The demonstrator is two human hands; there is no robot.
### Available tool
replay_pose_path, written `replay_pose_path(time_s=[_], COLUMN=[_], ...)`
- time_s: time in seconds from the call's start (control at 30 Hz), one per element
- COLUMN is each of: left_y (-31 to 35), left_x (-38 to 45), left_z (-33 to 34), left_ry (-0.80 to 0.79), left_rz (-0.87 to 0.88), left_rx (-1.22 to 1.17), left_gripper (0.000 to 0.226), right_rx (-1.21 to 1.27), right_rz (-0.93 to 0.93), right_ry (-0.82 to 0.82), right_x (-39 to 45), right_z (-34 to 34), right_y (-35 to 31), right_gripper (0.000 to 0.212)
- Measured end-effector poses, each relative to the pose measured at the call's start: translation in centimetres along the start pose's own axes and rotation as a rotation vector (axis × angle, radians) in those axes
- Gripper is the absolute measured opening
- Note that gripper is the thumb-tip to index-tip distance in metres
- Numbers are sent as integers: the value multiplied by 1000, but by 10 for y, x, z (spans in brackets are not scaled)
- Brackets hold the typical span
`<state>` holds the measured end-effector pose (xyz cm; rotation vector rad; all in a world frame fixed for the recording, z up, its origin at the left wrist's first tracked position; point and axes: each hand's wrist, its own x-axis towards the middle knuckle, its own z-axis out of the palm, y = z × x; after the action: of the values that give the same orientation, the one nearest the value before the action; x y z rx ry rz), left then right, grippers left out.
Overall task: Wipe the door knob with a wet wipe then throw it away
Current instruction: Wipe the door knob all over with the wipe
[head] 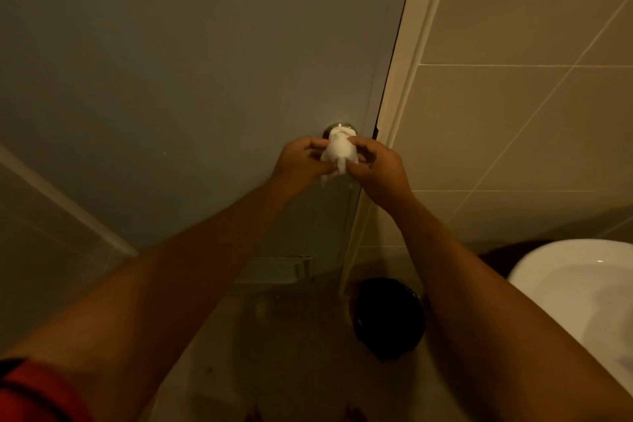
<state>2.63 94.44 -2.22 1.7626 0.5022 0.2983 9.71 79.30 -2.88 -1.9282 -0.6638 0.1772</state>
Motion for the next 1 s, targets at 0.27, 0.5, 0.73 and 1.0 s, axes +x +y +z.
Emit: replay_pose_path(time_s=[0.27,0.5,0.73,1.0], left_y=[27,66,109,109], left_x=[-2,-5,11,29], left_z=[-17,-46,-54,-70], left_ry=[-138,26,88,49], left_rz=[148,538,1112,1094], left_rx=[300,680,1403,1712], left_gripper=[47,24,45,70], right_rx=[222,226,82,499], right_rz=[132,111,135,245], right_ry=[88,203,394,458], right_x=[-6,-11,0,7], right_z=[14,32,65,89], right_y=[6,-12,-19,-17], right_gripper=[38,52,55,63])
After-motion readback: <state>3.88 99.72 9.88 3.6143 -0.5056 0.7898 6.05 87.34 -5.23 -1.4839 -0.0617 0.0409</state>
